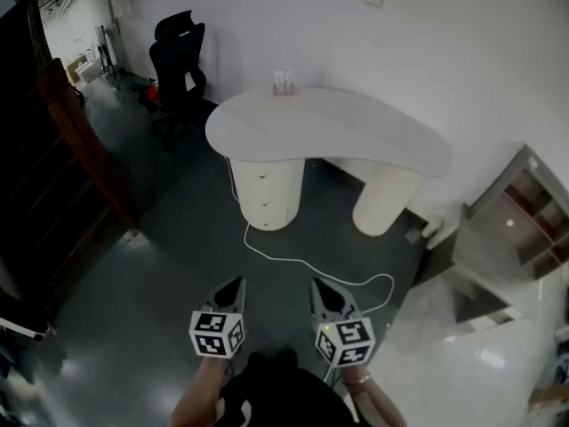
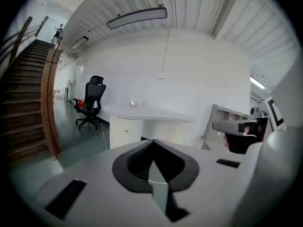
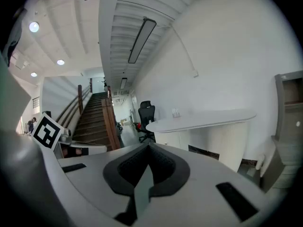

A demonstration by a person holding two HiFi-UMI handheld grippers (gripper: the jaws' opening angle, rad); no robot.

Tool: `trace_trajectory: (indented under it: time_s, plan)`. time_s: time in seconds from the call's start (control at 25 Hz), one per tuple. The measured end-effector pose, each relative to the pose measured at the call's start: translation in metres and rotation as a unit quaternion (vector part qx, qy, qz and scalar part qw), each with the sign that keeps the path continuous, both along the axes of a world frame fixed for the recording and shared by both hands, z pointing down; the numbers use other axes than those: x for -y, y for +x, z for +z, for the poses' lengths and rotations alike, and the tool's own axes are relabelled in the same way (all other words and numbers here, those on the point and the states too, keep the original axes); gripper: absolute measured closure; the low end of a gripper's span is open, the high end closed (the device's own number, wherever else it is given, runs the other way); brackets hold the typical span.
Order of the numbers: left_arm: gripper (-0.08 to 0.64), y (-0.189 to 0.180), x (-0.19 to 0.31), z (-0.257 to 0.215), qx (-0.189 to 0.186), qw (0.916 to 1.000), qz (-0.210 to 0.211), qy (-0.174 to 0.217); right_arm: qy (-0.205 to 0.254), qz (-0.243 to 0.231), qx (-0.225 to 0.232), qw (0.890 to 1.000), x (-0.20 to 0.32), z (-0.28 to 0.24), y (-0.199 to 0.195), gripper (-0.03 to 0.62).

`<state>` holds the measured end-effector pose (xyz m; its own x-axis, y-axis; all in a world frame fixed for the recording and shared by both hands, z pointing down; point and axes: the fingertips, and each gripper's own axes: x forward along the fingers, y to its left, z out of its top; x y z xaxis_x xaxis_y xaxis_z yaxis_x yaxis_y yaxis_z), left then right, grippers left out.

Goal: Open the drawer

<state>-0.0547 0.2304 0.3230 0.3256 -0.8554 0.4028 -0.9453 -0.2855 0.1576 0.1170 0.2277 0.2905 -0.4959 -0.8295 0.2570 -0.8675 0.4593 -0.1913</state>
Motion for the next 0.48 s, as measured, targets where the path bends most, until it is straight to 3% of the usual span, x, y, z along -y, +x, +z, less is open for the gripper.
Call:
trace_trajectory:
  time_s: [0.48]
  plan:
    - [0.557, 0.011, 0.019, -0.005, 0.004, 0.9999, -0.008, 0.007, 0.007, -0.007, 0.013, 1.0, 0.015, 0.002, 0.014, 0.589]
